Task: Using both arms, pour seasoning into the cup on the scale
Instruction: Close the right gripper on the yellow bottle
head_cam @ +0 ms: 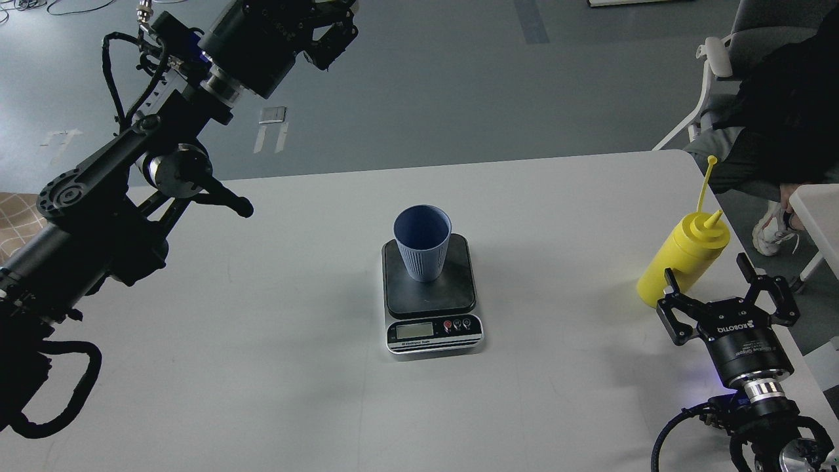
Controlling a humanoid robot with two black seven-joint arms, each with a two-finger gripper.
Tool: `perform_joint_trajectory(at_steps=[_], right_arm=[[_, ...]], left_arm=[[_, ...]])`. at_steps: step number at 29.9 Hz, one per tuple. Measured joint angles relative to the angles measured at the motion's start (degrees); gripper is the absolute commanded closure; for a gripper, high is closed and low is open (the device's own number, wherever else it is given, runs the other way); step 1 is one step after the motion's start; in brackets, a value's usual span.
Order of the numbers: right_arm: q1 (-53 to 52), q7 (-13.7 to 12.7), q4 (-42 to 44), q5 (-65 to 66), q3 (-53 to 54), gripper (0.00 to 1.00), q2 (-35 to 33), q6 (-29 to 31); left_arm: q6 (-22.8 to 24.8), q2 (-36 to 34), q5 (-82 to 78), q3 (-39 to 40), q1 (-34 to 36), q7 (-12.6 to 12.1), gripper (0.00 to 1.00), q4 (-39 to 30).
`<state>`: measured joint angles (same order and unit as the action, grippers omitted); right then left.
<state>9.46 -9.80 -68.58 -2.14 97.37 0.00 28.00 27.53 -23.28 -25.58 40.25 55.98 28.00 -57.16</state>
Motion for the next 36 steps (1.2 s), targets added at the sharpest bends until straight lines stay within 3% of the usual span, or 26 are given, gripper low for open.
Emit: perform_joint_trajectory(at_steps=[20,25,28,29,31,32,35,36], right_arm=[[-10.0,0.3,9.6,2.3,-1.2,0.00,0.0,0.0],[-11.4,1.1,10.8,4.3,-1.2,0.09,0.0,0.0],[-11.5,2.3,10.6,6.3,-1.2,0.28,0.0,0.0],[-11.5,3.3,10.5,8.1,-1.2,0.49,0.0,0.0],[-11.6,6.3,10.3,11.2,-1.2,0.68,0.0,0.0],[-11.6,8.2,10.3,13.0,-1.2,0.82,0.0,0.0],[-11.7,13.9,10.2,19.7,-1.4,1.00,0.0,0.0],[-11.8,15.7,10.2,22.7,-1.6,1.00,0.0,0.0]], left_arm=[[0.1,-0.2,0.0,-0.5,-0.1,0.0,0.02,-0.2],[0.1,0.0,0.0,-0.8,-0.1,0.0,0.02,-0.2],[0.1,-0.1,0.0,-0.9,-0.1,0.0,0.02,-0.2],[0.1,-0.2,0.0,-1.0,-0.1,0.0,0.02,-0.3],[0.1,-0.3,0.0,-1.0,-0.1,0.0,0.02,-0.3],[0.1,-0.4,0.0,-1.0,-0.1,0.0,0.02,-0.3],[0.1,-0.4,-0.1,-1.0,-0.1,0.0,0.02,-0.3],[0.1,-0.4,-0.1,-1.1,-0.1,0.0,0.02,-0.3]])
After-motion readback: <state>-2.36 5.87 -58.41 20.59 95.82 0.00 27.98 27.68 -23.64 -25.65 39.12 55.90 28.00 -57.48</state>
